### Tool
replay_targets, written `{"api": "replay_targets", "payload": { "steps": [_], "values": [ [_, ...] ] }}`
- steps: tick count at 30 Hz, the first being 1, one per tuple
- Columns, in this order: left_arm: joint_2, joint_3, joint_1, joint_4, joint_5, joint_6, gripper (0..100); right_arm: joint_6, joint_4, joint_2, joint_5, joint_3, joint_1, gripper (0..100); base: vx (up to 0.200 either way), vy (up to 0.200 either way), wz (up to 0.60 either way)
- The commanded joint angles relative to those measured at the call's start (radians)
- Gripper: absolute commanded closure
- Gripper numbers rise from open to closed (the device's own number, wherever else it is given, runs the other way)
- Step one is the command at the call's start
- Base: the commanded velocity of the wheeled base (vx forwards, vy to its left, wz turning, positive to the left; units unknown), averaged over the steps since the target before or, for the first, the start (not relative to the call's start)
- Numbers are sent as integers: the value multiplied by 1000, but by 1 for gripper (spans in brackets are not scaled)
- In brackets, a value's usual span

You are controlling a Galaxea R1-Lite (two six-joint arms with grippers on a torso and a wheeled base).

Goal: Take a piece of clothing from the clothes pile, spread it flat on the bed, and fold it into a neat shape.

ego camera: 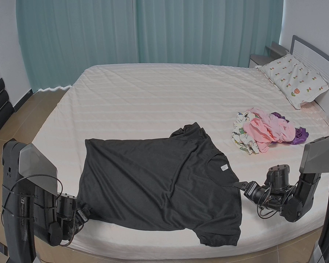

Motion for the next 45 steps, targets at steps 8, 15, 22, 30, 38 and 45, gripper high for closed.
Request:
{"api": "replay_targets", "payload": {
  "steps": [8, 15, 22, 30, 38, 45],
  "values": [
    [9, 115, 35, -17, 13, 120, 0, -1, -2, 2, 1, 13, 1, 0, 0, 0, 0],
    [13, 154, 84, -12, 13, 196, 0, -1, -2, 2, 1, 11, 1, 0, 0, 0, 0],
    [-24, 154, 95, -15, 2, 190, 0, -1, -2, 3, 1, 11, 1, 0, 0, 0, 0],
    [-138, 155, 107, 63, -38, 192, 0, -2, -2, 5, 1, 10, 1, 0, 0, 0, 0],
    [-230, 145, 115, 187, -121, 196, 0, -2, -2, 6, 1, 8, -1, 0, 0, 0, 0],
    [-202, 131, 114, 106, -133, 149, 0, -2, 0, 6, 1, 8, -1, 0, 0, 0, 0]
  ]
}}
